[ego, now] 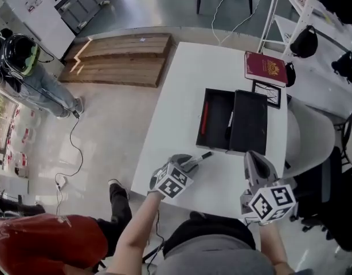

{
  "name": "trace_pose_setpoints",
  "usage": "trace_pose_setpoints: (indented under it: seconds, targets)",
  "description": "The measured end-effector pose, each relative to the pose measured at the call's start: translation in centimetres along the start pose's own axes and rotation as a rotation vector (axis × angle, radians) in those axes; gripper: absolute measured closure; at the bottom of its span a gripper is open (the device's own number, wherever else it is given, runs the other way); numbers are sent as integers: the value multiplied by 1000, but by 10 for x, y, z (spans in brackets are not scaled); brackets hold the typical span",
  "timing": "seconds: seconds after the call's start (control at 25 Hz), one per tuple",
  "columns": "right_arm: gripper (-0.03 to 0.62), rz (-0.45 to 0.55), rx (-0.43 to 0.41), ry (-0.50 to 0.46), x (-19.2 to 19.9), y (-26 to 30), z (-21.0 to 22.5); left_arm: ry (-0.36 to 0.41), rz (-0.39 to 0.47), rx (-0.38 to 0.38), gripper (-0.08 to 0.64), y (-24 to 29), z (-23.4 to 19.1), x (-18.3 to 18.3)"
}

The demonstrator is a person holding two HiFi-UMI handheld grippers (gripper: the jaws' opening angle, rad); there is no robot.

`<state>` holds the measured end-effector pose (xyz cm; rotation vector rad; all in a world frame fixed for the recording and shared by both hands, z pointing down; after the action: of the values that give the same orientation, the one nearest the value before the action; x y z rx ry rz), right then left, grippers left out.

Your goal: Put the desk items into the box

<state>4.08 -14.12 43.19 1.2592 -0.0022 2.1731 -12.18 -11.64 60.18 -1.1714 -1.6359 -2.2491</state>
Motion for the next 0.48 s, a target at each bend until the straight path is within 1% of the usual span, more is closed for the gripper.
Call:
trace_pose_setpoints:
  seconds: [0.12, 0.28, 0.48]
  targets:
    - [588, -5, 1, 1, -1, 2, 4, 4, -23, 22, 416, 4, 2, 1]
    - [588, -14, -1, 5, -1, 5, 7, -18, -30, 49, 417, 6, 2, 2]
    - [588, -25, -5, -4, -1, 7, 6, -15, -46, 69, 427, 5, 1, 2]
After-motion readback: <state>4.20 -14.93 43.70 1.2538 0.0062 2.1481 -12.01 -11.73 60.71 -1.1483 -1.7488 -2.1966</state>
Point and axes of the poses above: the fingertips, and each gripper's own axes: y forward along the fingers, z to its right, x out of its underside, the point moved 1 cm from there along -y, backward along the fingers, and after that the axes turned 14 degrees about y, right-handed, at the moved point
